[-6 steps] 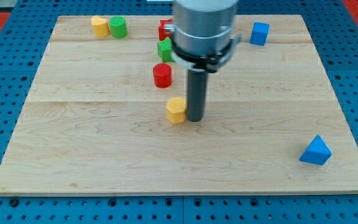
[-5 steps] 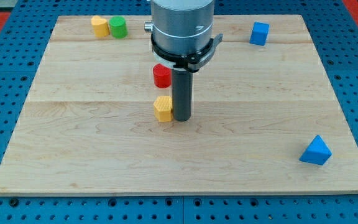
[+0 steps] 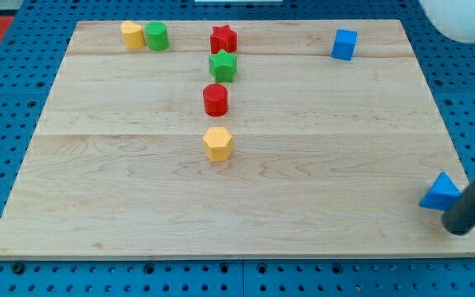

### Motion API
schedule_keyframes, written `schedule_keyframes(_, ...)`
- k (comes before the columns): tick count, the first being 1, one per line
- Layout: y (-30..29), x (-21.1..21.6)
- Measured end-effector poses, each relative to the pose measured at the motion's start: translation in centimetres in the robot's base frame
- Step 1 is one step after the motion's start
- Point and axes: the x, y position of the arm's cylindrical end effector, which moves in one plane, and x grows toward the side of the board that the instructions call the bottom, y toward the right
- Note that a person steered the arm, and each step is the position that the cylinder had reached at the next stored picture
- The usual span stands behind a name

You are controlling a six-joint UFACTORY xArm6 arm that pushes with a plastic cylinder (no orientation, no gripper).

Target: Move the blue triangle slightly upwards of the board

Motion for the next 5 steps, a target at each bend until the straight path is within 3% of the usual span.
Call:
schedule_keyframes(1, 0.2, -2.1)
schedule_keyframes(3, -9.1, -7.6)
schedule_keyframes(5, -10.0, -9.2)
